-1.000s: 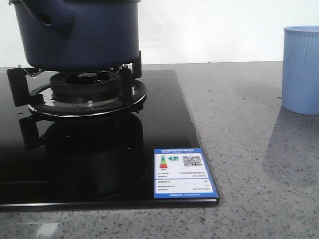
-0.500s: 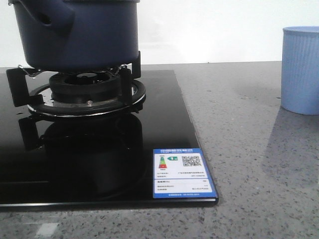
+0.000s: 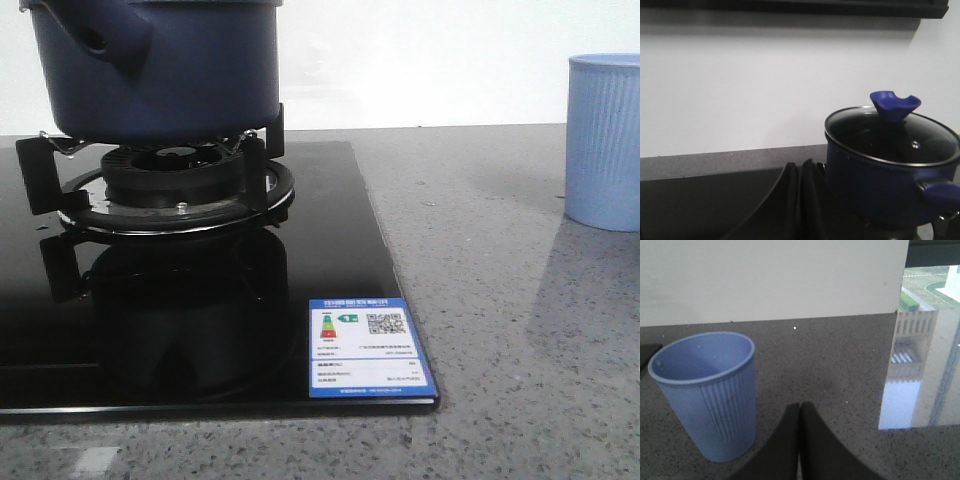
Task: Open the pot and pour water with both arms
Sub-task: 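Lower the lid back onto the pot and open left gripper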
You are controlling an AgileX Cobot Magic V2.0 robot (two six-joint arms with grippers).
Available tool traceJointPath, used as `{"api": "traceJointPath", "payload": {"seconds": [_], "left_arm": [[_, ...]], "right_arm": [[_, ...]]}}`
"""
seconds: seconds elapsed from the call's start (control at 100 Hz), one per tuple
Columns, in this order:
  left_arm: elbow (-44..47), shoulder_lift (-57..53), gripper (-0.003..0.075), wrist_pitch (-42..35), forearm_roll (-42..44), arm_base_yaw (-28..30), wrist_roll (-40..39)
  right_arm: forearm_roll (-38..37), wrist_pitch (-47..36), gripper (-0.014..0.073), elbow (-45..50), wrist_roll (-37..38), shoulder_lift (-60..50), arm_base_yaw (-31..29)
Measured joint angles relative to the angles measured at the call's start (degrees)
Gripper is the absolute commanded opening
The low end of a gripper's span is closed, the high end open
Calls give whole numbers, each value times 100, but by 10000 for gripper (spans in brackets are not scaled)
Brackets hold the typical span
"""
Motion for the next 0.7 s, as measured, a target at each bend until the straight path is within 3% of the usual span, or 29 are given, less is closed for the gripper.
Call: {"api": "traceJointPath", "payload": {"seconds": [0.2, 0.7], "left_arm": [[433, -478, -19, -25, -36, 0, 0], [444, -490, -19, -25, -52, 0, 0]], "right_arm": [[0, -11, -74, 51, 0, 0, 0], [0, -22, -74, 51, 7, 0, 0]]}}
